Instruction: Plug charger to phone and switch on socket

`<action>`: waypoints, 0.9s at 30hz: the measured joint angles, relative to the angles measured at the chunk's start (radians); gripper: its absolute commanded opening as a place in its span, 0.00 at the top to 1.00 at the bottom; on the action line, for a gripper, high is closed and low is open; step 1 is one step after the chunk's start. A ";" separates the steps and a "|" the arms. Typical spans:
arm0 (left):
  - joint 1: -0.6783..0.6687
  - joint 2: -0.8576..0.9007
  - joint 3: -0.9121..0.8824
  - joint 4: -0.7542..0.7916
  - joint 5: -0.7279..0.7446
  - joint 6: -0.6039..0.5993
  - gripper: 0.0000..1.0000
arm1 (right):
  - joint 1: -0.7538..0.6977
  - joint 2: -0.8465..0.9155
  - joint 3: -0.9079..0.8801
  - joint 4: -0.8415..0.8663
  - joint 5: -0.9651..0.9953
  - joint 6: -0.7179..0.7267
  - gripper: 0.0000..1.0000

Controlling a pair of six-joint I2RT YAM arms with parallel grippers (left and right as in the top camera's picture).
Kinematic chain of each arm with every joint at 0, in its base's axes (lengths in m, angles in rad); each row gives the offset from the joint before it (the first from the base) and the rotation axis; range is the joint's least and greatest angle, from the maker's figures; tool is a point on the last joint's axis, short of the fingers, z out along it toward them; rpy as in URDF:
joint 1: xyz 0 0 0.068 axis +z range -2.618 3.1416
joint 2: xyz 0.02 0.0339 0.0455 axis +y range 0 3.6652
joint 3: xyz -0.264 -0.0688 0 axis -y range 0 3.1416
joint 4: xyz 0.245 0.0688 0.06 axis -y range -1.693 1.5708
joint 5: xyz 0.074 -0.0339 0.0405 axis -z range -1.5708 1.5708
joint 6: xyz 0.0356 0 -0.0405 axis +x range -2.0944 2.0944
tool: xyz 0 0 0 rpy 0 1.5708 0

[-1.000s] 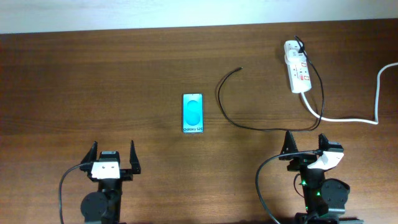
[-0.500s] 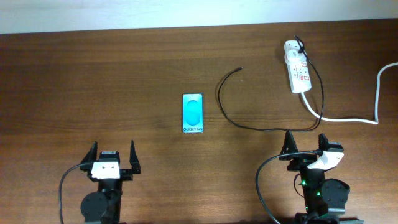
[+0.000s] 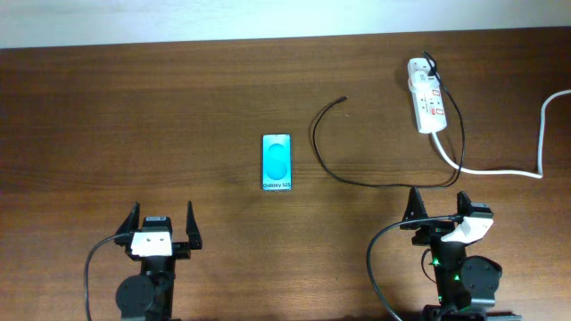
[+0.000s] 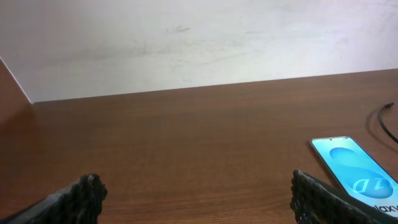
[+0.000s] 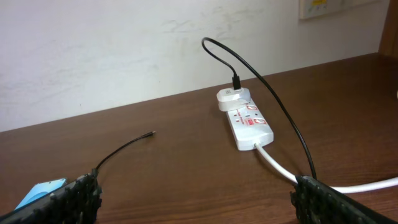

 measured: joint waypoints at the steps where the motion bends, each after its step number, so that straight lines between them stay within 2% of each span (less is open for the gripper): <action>1: 0.000 0.000 0.000 0.000 0.000 0.000 0.01 | 0.000 0.000 0.000 0.000 0.000 0.000 0.02; 8: 0.000 0.000 0.000 0.010 0.005 0.000 0.01 | 0.000 0.000 0.000 0.000 0.000 0.000 0.02; 13: 0.000 0.000 0.005 0.003 0.145 -0.003 0.01 | 0.000 0.000 0.000 0.000 0.000 0.000 0.02; 18: 0.000 0.001 0.132 -0.191 0.198 -0.004 0.01 | 0.000 0.000 0.000 0.000 0.000 0.000 0.02; 23: 0.000 0.045 0.339 -0.363 0.237 -0.037 0.01 | 0.000 0.000 0.000 0.000 0.000 0.000 0.02; 27: 0.000 0.082 0.496 -0.437 0.270 -0.074 0.01 | 0.000 0.000 0.000 0.000 0.000 0.000 0.02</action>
